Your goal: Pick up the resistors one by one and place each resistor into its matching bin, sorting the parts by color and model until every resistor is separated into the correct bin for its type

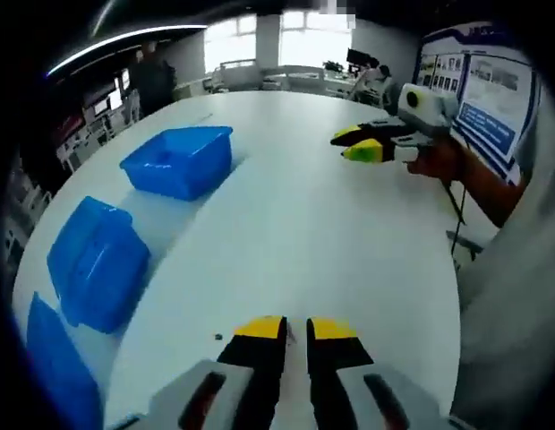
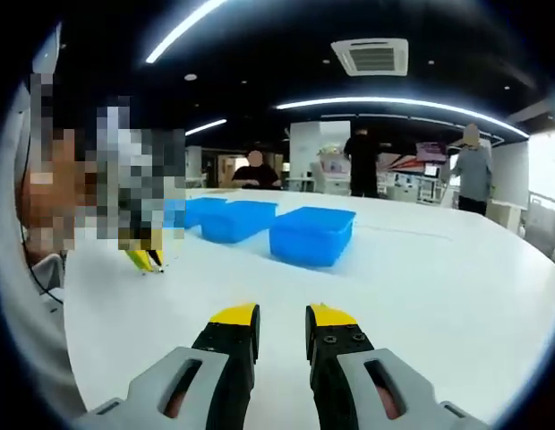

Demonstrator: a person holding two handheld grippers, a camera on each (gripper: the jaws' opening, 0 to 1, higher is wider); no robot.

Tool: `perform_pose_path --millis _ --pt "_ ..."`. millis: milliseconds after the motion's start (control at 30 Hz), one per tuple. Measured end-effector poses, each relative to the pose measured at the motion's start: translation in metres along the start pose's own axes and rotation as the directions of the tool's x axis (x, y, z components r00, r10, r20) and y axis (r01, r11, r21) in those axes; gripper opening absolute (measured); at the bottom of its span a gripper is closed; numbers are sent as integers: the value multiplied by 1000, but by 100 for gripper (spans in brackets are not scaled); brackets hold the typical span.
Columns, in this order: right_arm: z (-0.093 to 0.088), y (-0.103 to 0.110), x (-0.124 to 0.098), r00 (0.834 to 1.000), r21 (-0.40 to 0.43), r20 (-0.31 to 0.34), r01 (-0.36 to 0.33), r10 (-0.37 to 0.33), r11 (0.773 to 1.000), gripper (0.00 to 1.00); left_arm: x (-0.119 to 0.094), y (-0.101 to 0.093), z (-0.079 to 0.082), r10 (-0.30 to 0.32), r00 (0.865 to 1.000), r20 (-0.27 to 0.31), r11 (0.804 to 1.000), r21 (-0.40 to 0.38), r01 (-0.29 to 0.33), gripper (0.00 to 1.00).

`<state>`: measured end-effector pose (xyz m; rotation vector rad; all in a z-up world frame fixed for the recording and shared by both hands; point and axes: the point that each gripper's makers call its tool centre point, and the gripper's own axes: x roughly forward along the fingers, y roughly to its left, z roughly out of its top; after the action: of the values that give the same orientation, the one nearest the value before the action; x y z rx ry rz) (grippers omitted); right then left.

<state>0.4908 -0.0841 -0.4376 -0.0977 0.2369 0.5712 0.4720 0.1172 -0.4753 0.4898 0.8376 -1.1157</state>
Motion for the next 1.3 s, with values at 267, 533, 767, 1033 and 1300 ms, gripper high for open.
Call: perform_pose_path --millis 267,533,767,1033,1300 --pt "-4 -3 0 1000 2 -5 -4 4 1000 23 3 9 -4 54 998 20 997 -57 -52 11" --pt "-2 -9 -4 1000 6 13 6 -6 1000 23 7 1 2 -11 1000 9 1000 12 11 5" --pt "-2 -13 -7 1000 11 16 13 -13 1000 23 -10 1 41 -89 982 168 990 121 69 4" --pt "-2 -18 -9 1000 11 16 26 -26 1000 23 -38 40 72 -34 932 362 997 78 6 5" --pt "1 -21 -11 999 14 24 41 -41 999 23 -75 129 96 246 804 542 968 -95 -232 5"
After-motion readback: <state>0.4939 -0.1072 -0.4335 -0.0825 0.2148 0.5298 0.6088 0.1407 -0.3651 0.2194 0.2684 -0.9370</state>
